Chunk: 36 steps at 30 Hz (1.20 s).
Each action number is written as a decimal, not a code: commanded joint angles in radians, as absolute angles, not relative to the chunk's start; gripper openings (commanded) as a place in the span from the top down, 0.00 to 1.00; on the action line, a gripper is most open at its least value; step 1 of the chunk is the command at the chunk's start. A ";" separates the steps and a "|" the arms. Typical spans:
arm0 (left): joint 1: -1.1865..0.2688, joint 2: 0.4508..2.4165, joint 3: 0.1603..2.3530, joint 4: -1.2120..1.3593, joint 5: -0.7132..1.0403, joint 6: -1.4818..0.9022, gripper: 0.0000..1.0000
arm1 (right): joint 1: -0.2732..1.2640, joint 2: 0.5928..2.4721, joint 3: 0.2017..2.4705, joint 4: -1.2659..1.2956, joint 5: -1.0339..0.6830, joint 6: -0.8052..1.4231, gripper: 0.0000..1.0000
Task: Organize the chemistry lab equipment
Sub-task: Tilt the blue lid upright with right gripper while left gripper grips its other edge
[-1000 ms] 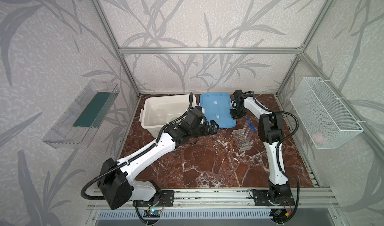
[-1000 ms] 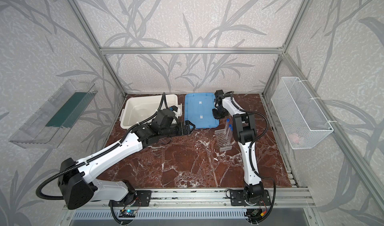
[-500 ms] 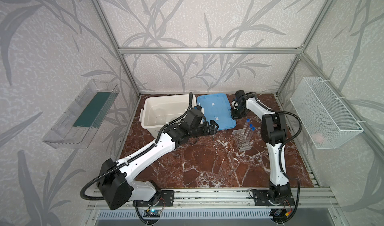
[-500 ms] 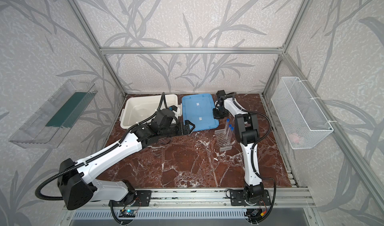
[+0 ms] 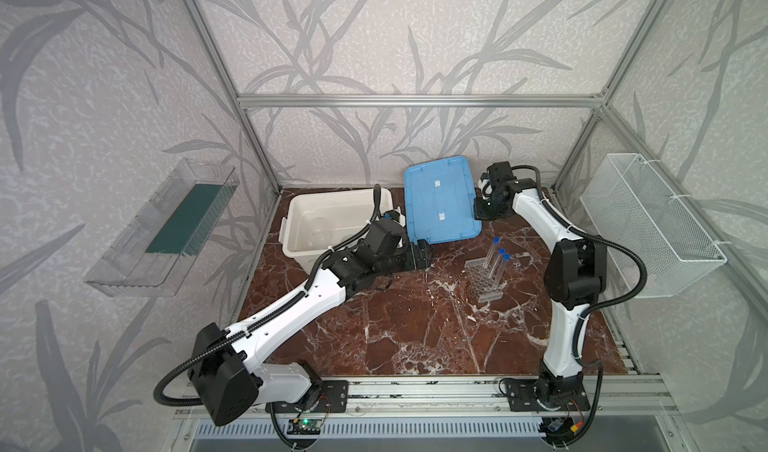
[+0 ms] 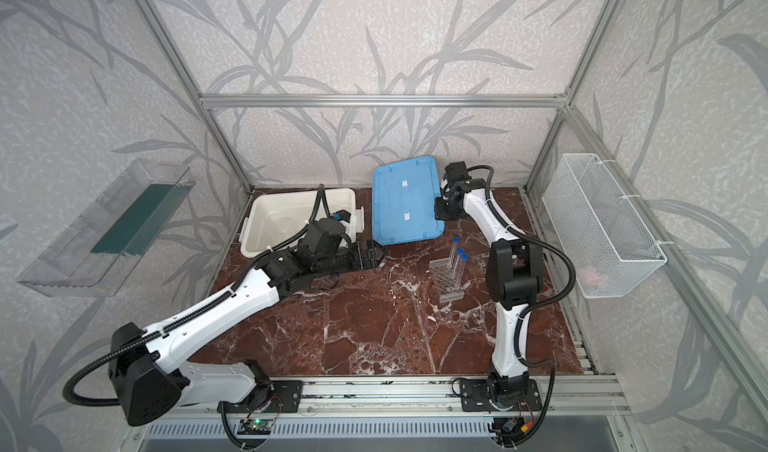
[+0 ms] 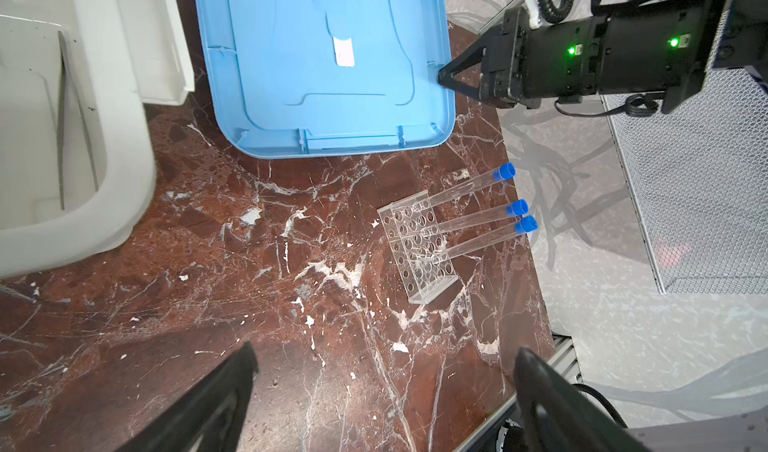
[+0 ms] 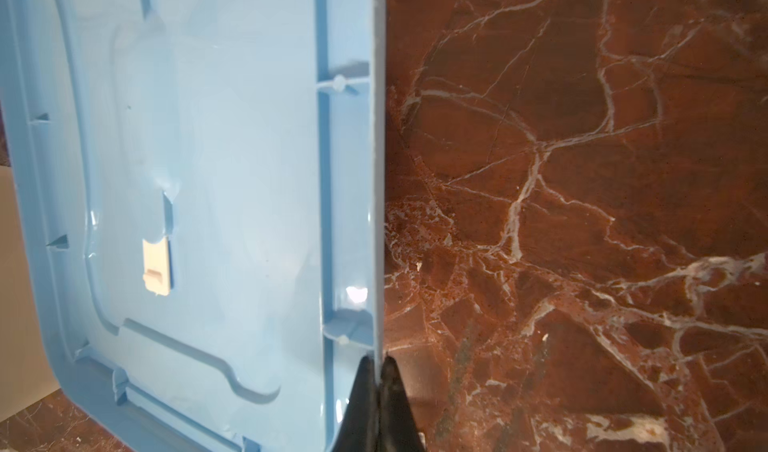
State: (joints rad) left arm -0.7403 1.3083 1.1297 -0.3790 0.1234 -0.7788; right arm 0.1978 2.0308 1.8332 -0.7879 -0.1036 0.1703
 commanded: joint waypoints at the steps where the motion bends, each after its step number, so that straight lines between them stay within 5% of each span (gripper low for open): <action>1: -0.738 1.284 1.126 -0.336 0.114 -0.761 0.02 | 0.196 1.932 1.801 -0.761 -0.094 0.178 1.00; 13: -0.678 1.249 1.180 -0.247 0.192 -0.606 0.01 | 0.173 1.575 1.615 -0.679 -0.040 0.201 1.00; 19: -0.580 1.219 1.119 -0.055 0.352 -0.588 0.01 | 0.149 1.376 1.522 -0.654 -0.118 0.231 1.00; 33: -0.563 1.217 1.148 0.014 0.355 -0.500 0.02 | 0.148 1.108 1.369 -0.595 -0.357 0.340 1.00; 36: -0.563 1.216 1.135 0.093 0.410 -0.535 0.11 | 0.148 1.109 1.345 -0.581 -0.397 0.358 1.00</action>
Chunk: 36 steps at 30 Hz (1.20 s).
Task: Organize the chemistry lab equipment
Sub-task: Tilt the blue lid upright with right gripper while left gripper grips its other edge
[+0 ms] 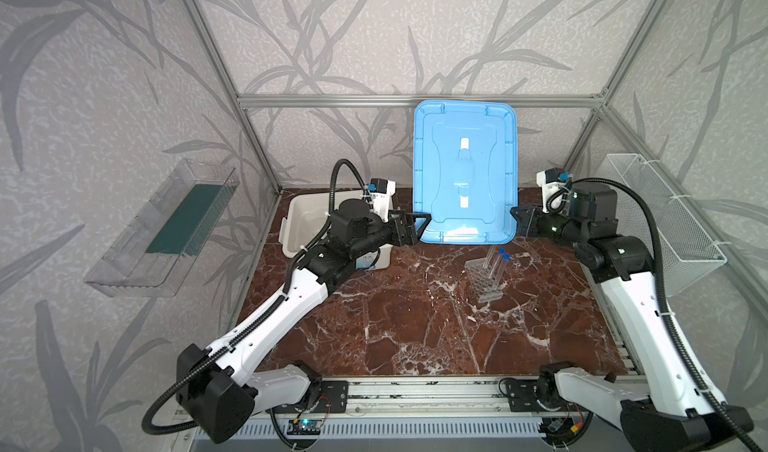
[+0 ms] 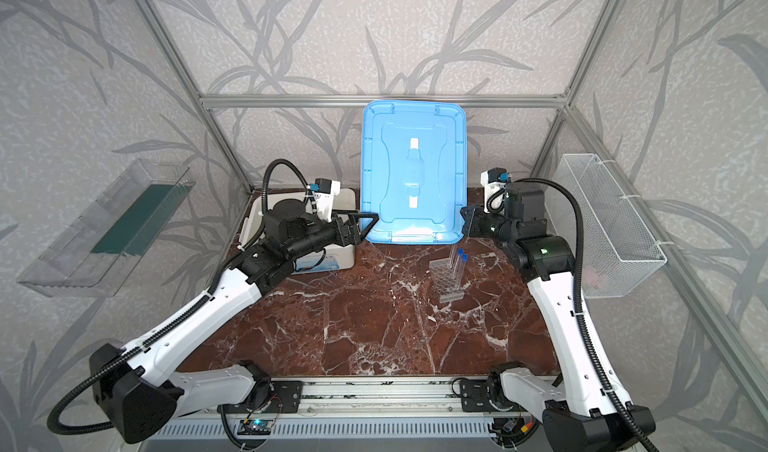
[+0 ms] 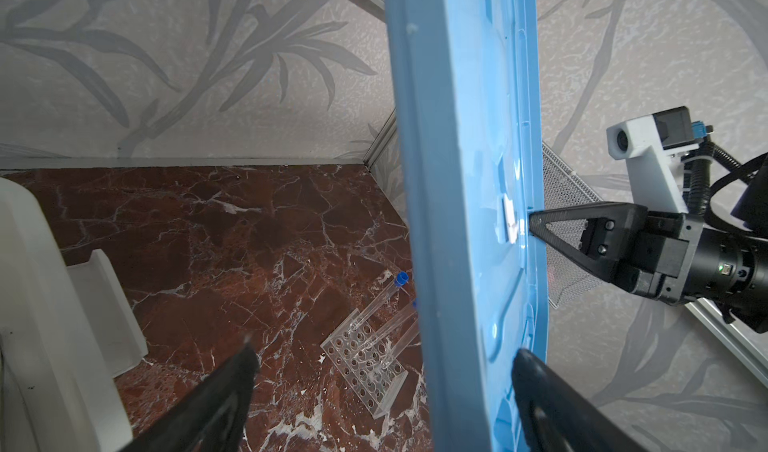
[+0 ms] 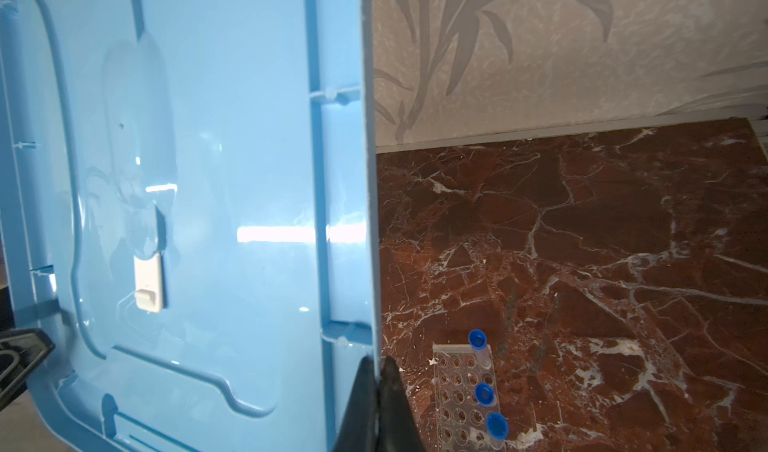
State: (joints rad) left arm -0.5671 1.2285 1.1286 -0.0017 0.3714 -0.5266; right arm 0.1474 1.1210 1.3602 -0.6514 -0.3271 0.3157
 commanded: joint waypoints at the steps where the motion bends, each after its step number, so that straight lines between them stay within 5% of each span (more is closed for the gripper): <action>1: -0.564 1.218 1.128 0.132 0.436 -0.557 0.17 | 0.149 1.109 1.336 -0.569 -0.408 0.368 1.00; 5: -0.568 1.208 1.117 0.181 0.444 -0.609 0.42 | 0.149 1.110 1.311 -0.549 -0.406 0.379 1.00; 9: -0.570 1.228 1.139 0.140 0.461 -0.612 0.53 | 0.152 1.121 1.288 -0.533 -0.416 0.382 1.00; 17: -0.571 1.256 1.177 0.050 0.444 -0.594 0.55 | 0.167 1.131 1.244 -0.502 -0.419 0.392 1.00; 27: -0.572 1.241 1.222 -0.079 0.397 -0.519 0.86 | 0.204 1.208 1.247 -0.511 -0.397 0.384 1.00; 29: -0.573 1.238 1.242 -0.137 0.372 -0.477 0.90 | 0.213 1.218 1.250 -0.499 -0.393 0.387 0.83; 32: -0.573 1.223 1.271 -0.205 0.339 -0.422 0.99 | 0.213 1.227 1.256 -0.483 -0.401 0.405 0.42; 36: -0.573 1.203 1.325 -0.302 0.280 -0.350 1.00 | 0.213 1.246 1.297 -0.510 -0.399 0.422 0.14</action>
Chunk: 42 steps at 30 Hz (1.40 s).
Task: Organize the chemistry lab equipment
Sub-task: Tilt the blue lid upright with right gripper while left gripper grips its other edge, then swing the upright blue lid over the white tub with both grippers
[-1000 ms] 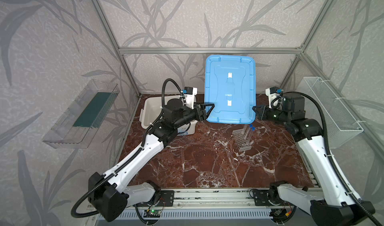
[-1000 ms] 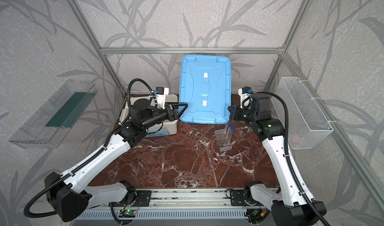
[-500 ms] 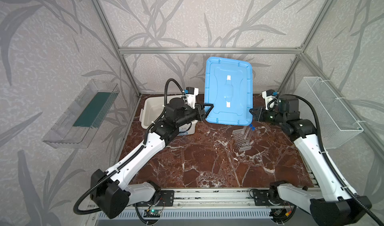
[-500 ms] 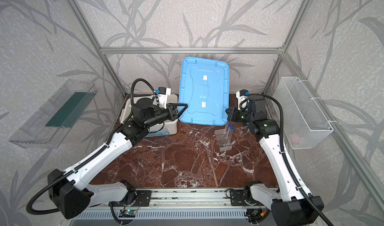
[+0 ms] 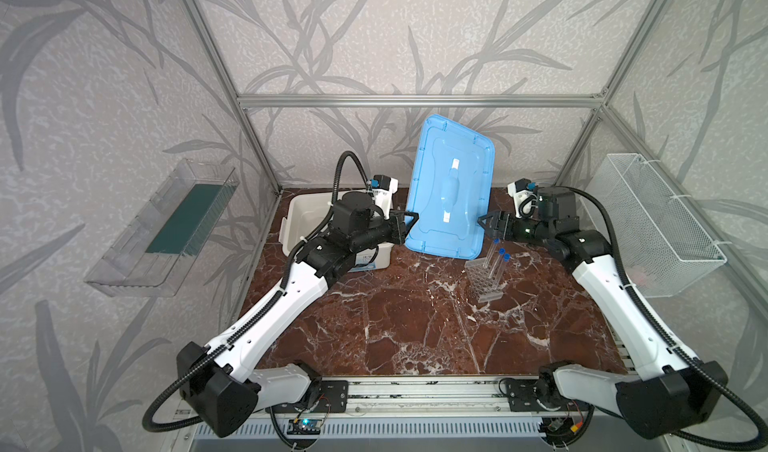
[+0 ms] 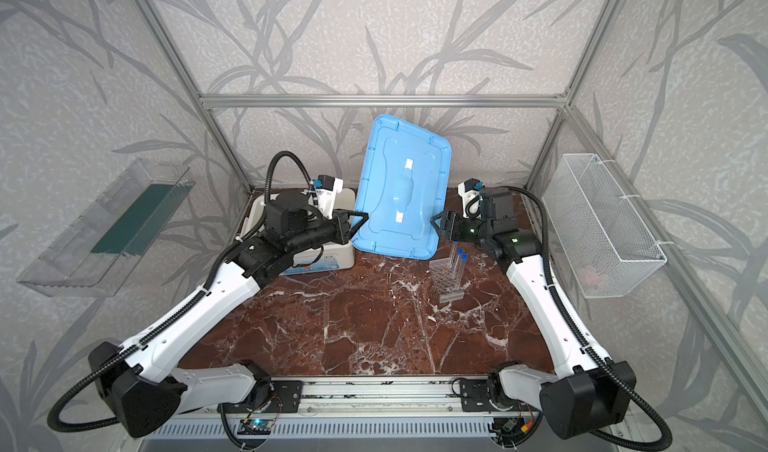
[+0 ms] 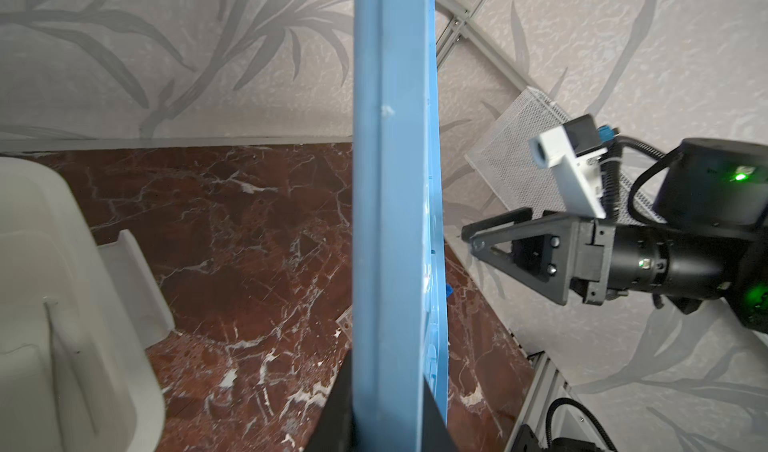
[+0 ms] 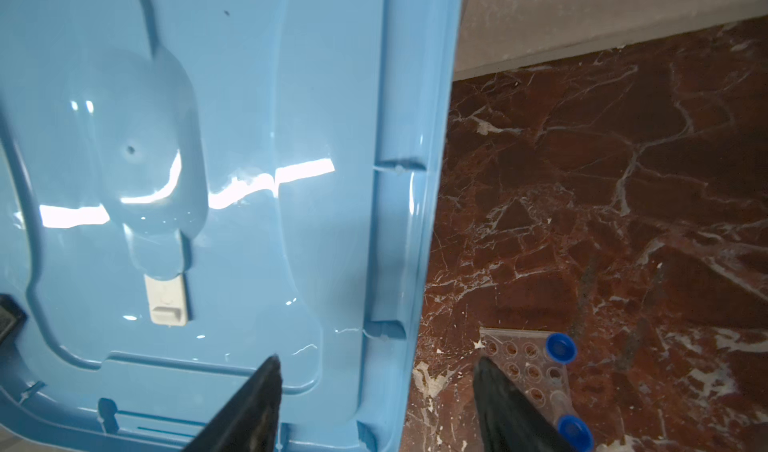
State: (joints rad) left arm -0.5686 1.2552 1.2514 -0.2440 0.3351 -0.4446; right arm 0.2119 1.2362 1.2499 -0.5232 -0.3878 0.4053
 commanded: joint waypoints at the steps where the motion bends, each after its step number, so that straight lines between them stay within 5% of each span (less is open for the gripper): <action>1: -0.574 1.196 1.341 -0.327 0.264 -0.323 1.00 | 0.212 1.247 1.311 -0.515 -0.402 0.432 0.01; 6: -0.579 1.184 1.397 -0.382 0.218 -0.077 1.00 | 0.164 1.239 1.383 -0.422 -0.560 0.674 0.01; 13: -0.635 1.227 1.465 -0.367 -0.057 0.282 1.00 | 0.161 1.332 1.706 -0.610 -0.611 0.657 0.01; 21: -0.671 1.232 1.396 -0.133 -0.194 0.647 1.00 | 0.132 1.288 1.729 -0.528 -0.605 0.730 0.00; 42: -0.844 1.204 1.084 0.199 -0.509 1.040 1.00 | 0.106 1.462 1.715 -0.521 -0.761 0.748 0.08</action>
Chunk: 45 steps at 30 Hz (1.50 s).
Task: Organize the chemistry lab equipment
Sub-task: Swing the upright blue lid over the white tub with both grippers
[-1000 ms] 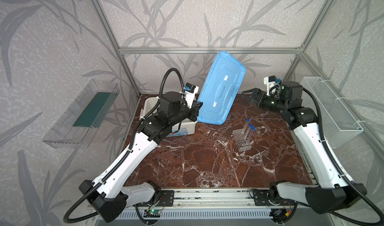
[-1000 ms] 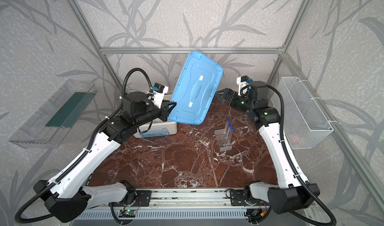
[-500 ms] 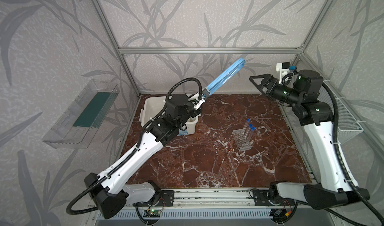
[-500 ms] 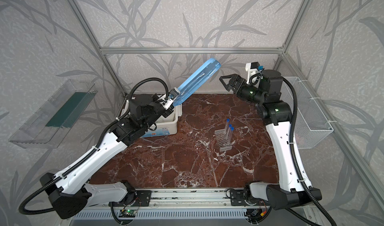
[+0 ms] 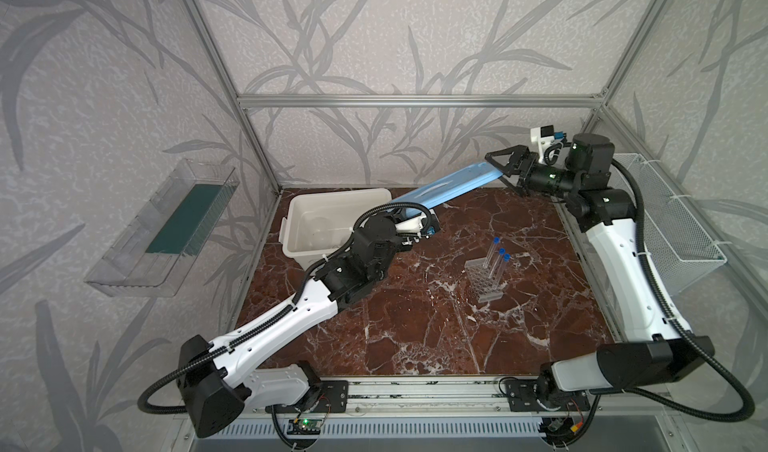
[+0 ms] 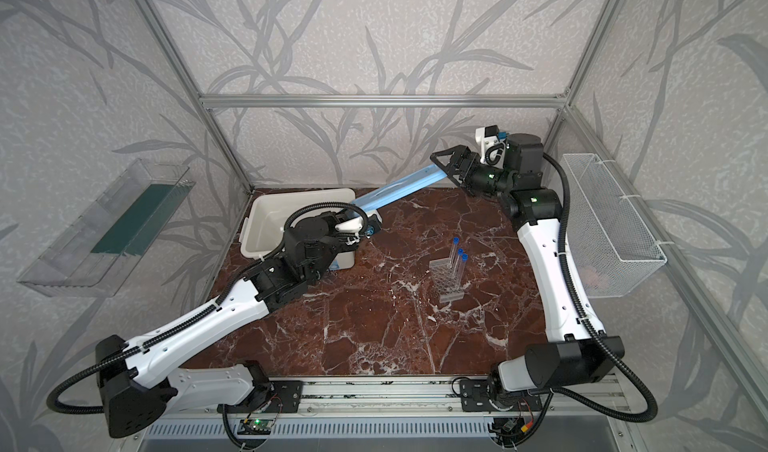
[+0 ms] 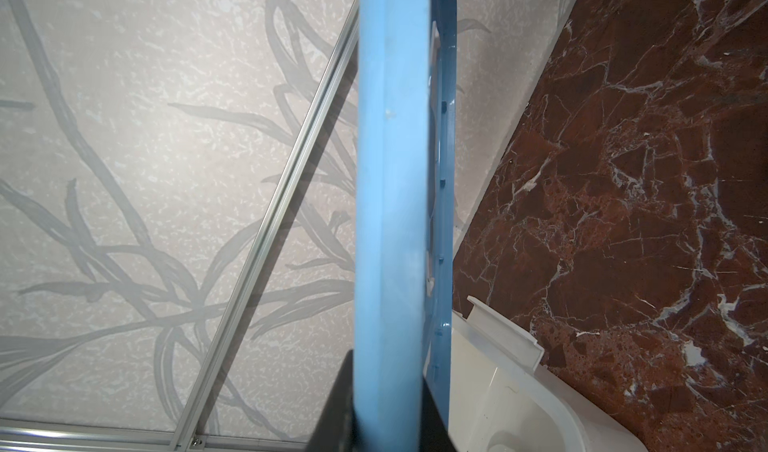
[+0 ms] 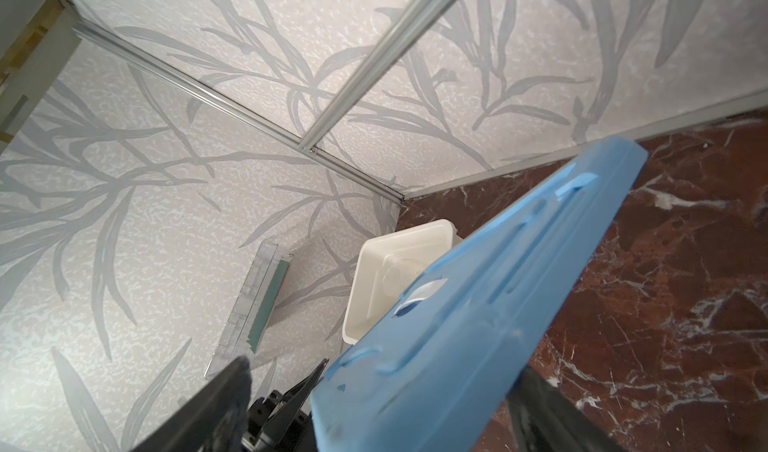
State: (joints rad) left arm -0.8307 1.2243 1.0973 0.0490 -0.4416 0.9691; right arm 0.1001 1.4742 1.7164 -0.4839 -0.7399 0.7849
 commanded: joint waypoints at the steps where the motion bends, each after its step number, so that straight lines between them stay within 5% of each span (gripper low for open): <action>1: -0.848 1.203 1.074 0.207 -0.514 1.045 1.00 | 0.106 1.463 1.704 -0.519 -0.760 0.746 0.09; 22: -1.095 1.280 0.798 0.591 -0.812 1.226 0.84 | 0.107 1.561 1.542 -0.230 -0.896 0.922 0.68; 25: -1.103 1.305 0.756 0.732 -0.839 1.267 0.78 | 0.108 1.566 1.539 -0.216 -0.894 0.932 0.71; 28: -1.115 1.299 0.751 0.723 -0.832 1.225 0.58 | 0.107 1.570 1.531 -0.182 -0.895 0.956 0.75; 34: -1.132 1.211 0.758 0.568 -0.809 1.033 0.19 | 0.107 1.581 1.531 -0.127 -0.894 0.992 0.85; 39: -1.135 1.074 0.783 0.292 -0.733 0.722 0.14 | 0.109 1.590 1.514 -0.021 -0.894 1.056 0.86; 45: -1.030 0.873 0.903 -0.029 -0.419 0.188 0.13 | 0.137 1.589 1.469 0.115 -0.839 1.130 0.86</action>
State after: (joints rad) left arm -1.0859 0.9371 0.8207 0.1520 -0.5888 0.5251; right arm 0.1204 1.5852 1.4799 -0.0204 -0.8642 1.0889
